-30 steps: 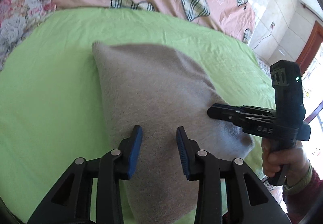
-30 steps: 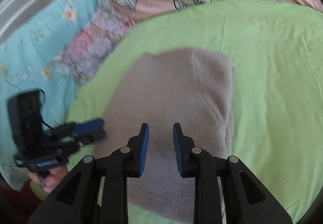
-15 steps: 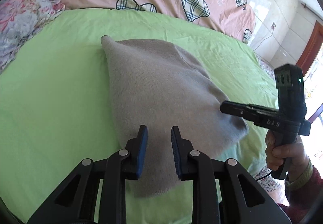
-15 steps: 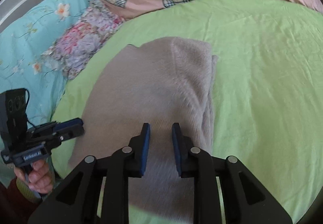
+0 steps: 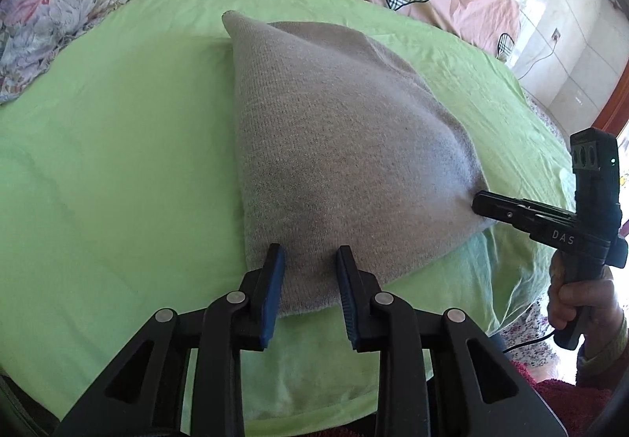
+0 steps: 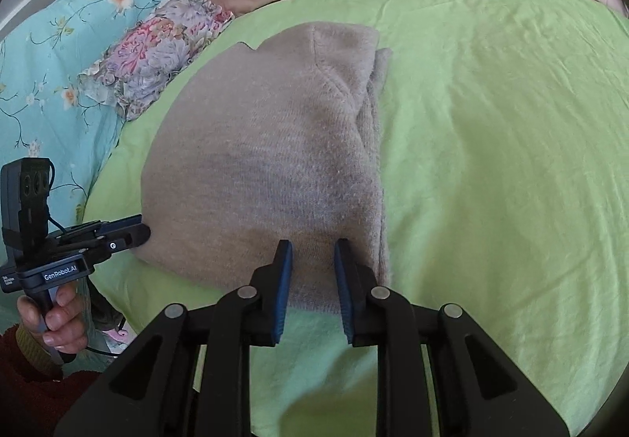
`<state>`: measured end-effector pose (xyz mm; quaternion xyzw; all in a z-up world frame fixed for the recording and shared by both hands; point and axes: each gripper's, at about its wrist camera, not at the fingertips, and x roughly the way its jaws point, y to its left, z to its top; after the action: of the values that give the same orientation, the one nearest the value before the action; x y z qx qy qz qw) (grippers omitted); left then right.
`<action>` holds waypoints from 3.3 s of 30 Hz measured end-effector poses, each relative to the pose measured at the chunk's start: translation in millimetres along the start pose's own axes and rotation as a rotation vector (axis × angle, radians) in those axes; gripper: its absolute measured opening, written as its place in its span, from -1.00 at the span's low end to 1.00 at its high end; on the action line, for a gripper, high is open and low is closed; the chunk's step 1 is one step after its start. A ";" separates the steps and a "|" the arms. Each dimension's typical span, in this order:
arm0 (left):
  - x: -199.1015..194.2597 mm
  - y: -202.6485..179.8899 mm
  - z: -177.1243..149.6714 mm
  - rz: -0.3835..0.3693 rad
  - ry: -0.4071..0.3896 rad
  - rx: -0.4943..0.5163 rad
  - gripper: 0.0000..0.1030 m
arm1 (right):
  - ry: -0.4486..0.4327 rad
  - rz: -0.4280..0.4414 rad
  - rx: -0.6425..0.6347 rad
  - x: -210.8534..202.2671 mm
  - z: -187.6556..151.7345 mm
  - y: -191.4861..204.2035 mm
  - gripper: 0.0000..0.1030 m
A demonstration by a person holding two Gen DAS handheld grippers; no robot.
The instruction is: Fold small clothes
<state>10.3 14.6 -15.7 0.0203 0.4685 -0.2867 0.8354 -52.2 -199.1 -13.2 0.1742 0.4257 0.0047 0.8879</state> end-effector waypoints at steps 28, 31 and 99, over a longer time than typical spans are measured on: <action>-47.3 -20.8 -33.5 0.320 -0.003 0.049 0.62 | 0.027 -0.098 -0.124 -45.2 -38.3 71.8 0.58; -47.6 -23.1 -25.6 0.360 -0.040 0.065 0.66 | 0.008 -0.097 -0.113 -44.8 -30.9 72.4 0.64; -23.6 -23.2 38.4 0.436 -0.015 0.084 0.82 | 0.018 -0.065 -0.090 -12.7 36.1 65.6 0.74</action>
<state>19.0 -5.5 30.0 0.1535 0.4347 -0.1189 0.8794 -23.7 -150.5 37.8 0.1201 0.4386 -0.0033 0.8906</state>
